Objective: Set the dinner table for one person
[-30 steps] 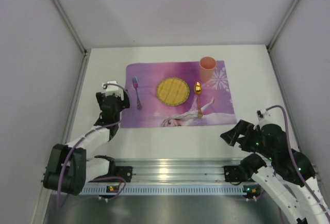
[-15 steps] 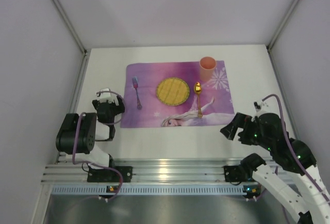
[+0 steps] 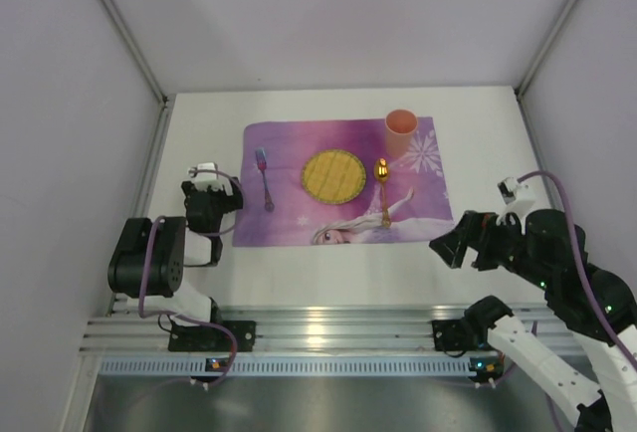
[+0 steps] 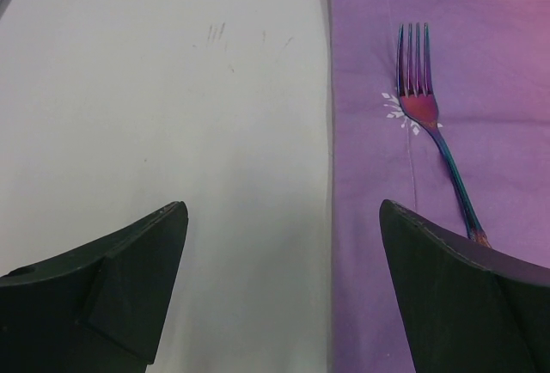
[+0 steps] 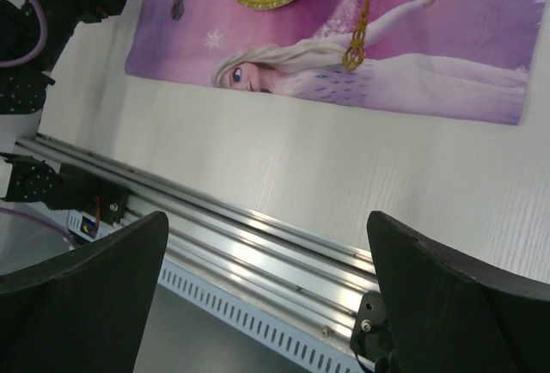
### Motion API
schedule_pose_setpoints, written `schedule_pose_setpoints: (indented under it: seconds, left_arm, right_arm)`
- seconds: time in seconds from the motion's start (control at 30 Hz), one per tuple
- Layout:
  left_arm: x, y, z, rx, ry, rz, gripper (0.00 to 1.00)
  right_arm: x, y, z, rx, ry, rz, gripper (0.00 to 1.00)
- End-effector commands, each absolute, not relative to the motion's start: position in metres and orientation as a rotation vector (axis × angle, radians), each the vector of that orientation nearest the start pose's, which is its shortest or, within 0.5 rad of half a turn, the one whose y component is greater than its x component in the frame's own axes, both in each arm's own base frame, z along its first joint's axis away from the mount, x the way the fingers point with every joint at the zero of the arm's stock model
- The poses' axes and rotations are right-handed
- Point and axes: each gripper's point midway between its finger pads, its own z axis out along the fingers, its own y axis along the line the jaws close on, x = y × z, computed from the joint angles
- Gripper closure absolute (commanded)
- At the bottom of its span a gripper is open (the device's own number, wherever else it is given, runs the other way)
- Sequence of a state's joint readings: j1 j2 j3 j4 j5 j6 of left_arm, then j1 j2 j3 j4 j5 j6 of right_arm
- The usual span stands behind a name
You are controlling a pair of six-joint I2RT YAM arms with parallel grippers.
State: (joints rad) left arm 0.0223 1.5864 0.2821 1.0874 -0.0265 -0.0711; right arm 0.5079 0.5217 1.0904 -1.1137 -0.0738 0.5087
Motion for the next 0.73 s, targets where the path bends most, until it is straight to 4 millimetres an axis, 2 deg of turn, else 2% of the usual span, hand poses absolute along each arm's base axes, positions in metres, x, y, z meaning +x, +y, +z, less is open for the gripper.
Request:
schedule_pose_setpoints:
  seconds: [0.0,0.1,0.23,0.43,0.6,0.7]
  left_arm:
    - [0.393,0.001,0.084,-0.038,1.718,-0.044,0.02]
    - [0.393,0.002,0.083,-0.040,1.719,-0.044,0.02]
    - [0.393,0.001,0.084,-0.039,1.718,-0.043,0.01]
    - [0.393,0.001,0.084,-0.039,1.718,-0.043,0.02]
    - [0.393,0.001,0.083,-0.039,1.719,-0.043,0.01]
    - [0.393,0.001,0.083,-0.039,1.719,-0.045,0.02]
  right_arm:
    - [0.113,0.108,0.275,-0.066,2.089,0.744,0.00]
    - [0.122,0.104,0.277,-0.009,2.017,0.741,0.00]
    - [0.138,0.106,0.272,-0.028,2.030,0.683,0.00]
    - [0.158,0.111,0.280,-0.063,2.023,0.626,0.00]
    - [0.173,0.104,0.287,-0.048,2.007,0.543,0.00]
    - [0.185,0.105,0.282,-0.042,2.005,0.508,0.00]
